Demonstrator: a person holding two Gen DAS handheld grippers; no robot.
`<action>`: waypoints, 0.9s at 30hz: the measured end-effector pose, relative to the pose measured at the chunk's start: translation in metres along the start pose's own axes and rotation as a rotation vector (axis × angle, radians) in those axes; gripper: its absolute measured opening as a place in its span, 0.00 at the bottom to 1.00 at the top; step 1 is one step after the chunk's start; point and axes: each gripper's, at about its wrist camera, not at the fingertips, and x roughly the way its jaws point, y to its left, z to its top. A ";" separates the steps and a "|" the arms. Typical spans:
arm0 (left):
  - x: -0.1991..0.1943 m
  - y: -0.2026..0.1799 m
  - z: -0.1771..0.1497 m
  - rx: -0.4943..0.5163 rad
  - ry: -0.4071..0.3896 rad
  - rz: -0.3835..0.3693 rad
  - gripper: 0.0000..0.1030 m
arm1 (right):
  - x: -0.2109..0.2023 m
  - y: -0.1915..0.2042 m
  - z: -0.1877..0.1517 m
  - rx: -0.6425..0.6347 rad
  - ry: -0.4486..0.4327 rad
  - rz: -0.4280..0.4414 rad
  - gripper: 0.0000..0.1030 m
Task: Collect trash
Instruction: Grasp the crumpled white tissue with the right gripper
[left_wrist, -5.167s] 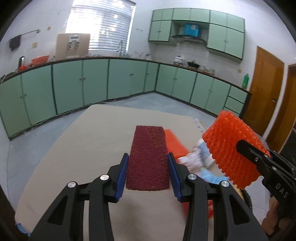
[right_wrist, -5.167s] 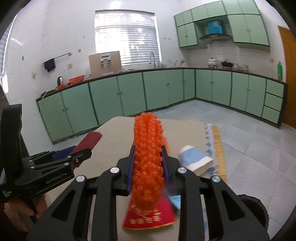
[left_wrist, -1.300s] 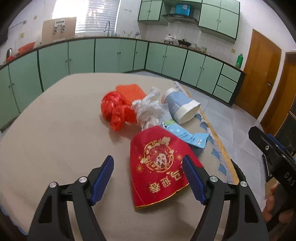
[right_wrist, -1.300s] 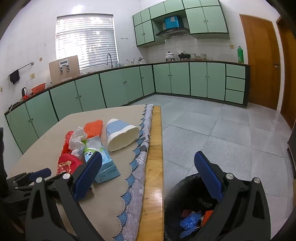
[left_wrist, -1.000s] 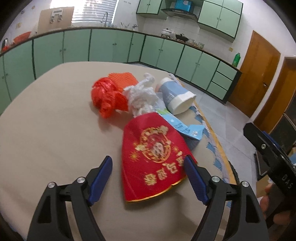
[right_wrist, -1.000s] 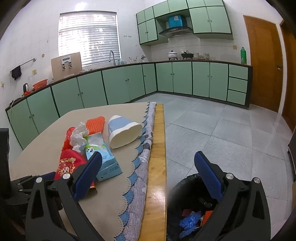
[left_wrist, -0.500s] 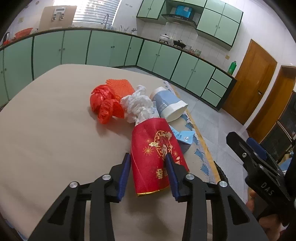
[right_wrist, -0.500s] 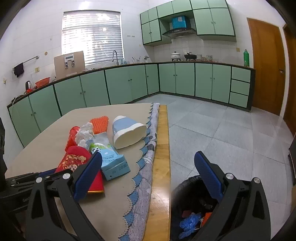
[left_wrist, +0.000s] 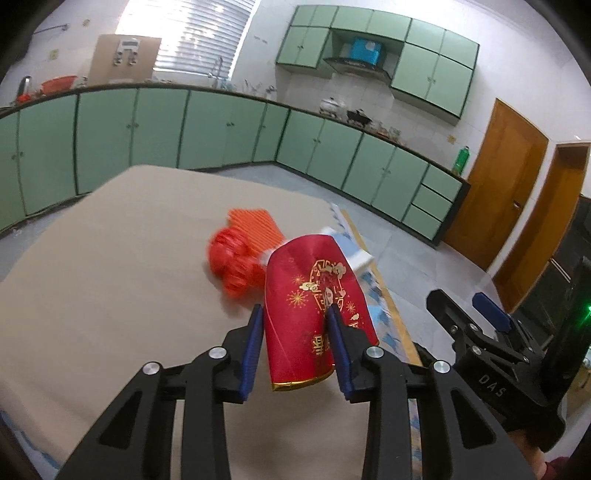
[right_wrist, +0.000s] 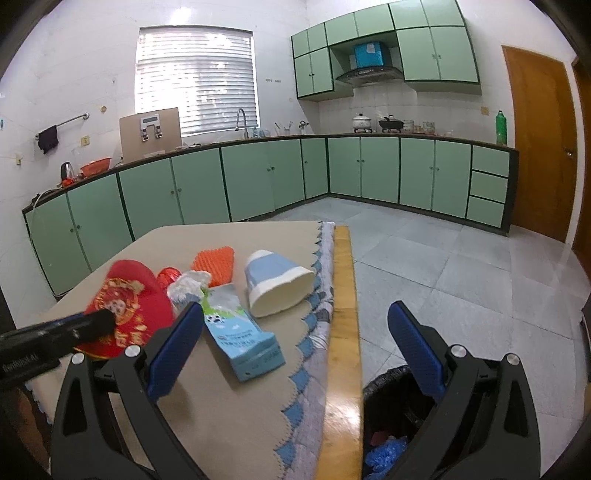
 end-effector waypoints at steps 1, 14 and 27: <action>-0.003 0.005 0.002 -0.001 -0.010 0.014 0.33 | 0.002 0.002 0.001 -0.002 0.002 0.004 0.94; -0.007 0.058 0.007 -0.044 -0.031 0.161 0.33 | 0.041 0.048 -0.005 -0.062 0.085 0.080 0.94; 0.002 0.093 0.018 -0.051 -0.036 0.240 0.33 | 0.085 0.099 0.013 -0.104 0.125 0.125 0.80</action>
